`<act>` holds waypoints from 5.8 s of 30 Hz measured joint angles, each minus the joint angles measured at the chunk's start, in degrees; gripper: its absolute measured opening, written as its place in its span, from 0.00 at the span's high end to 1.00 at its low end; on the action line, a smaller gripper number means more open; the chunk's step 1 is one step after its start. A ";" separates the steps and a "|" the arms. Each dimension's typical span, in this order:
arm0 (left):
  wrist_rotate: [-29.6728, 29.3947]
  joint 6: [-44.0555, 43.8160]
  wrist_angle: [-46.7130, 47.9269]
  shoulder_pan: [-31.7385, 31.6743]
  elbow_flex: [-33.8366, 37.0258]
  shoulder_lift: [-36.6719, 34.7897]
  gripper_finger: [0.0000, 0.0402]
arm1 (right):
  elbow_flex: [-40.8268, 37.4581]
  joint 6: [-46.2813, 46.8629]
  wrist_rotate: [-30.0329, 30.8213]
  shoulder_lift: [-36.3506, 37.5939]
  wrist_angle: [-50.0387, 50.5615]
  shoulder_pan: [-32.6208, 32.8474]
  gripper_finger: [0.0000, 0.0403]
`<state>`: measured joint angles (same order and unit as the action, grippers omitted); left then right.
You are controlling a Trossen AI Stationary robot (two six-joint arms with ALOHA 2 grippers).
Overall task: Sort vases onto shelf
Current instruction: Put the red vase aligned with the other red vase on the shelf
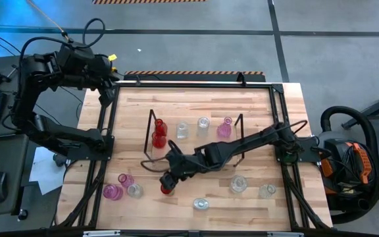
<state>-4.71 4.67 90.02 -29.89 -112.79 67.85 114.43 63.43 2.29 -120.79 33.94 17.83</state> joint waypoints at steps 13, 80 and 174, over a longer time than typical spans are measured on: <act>0.12 0.08 -0.01 -0.02 0.00 0.00 0.78 | 0.26 2.26 1.47 -1.74 0.84 1.63 0.53; 0.08 -1.45 0.00 0.00 0.00 0.01 0.78 | 0.22 -6.94 -3.08 -7.58 0.01 -0.72 0.99; 19.15 -42.70 -61.14 59.75 53.24 8.38 0.78 | 14.86 -33.41 26.27 32.25 56.05 -3.44 1.00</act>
<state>14.45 -38.03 28.88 29.85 -59.55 76.24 129.29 30.01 28.56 -88.54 89.98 14.40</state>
